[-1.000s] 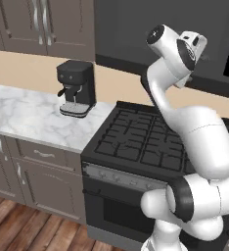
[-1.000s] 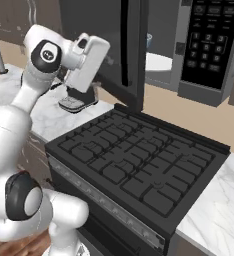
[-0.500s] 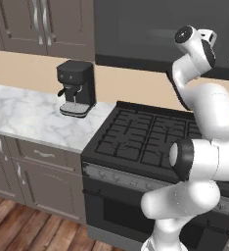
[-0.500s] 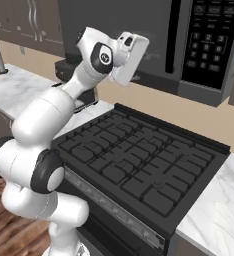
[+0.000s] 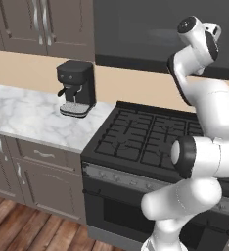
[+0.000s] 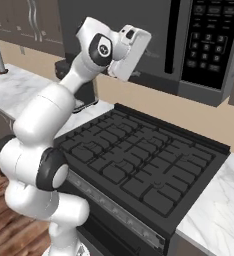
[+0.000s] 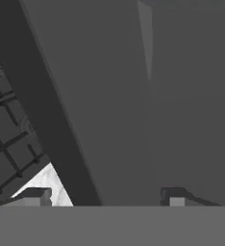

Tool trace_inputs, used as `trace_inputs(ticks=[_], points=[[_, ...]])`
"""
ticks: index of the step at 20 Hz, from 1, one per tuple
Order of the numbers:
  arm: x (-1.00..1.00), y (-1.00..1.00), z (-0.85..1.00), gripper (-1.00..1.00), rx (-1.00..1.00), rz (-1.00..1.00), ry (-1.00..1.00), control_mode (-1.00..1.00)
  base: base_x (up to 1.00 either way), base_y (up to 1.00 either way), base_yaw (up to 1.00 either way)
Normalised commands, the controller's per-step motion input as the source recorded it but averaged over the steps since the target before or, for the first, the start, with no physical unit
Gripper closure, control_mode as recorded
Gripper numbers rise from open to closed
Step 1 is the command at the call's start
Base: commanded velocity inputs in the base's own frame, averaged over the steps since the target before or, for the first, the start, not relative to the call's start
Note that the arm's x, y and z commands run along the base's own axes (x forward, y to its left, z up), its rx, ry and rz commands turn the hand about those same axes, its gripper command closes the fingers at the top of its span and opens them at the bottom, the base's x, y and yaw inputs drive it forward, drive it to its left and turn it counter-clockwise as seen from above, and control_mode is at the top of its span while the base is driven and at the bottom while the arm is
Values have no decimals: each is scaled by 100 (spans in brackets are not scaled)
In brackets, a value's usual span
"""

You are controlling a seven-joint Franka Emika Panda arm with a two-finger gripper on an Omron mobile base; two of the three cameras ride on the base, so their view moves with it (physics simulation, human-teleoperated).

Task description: Place the bowl containing the potato and carrot in the microwave. Close the microwave door and press the start button to microwave the meal.

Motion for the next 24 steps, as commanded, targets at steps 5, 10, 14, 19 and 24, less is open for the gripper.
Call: trace_inputs(ticks=[5,10,14,19,24], points=[[-95,3,5,-100,0,5,-12,-100,0,0,0],[-49,0,0,-100,31,-26,-49,-100,0,0,0],[-24,-2,0,-100,53,-49,-68,-100,0,0,0],[-20,-18,-1,-100,63,-43,-71,-100,0,0,0],[-32,-29,-33,-100,63,-34,-66,-100,0,0,0]])
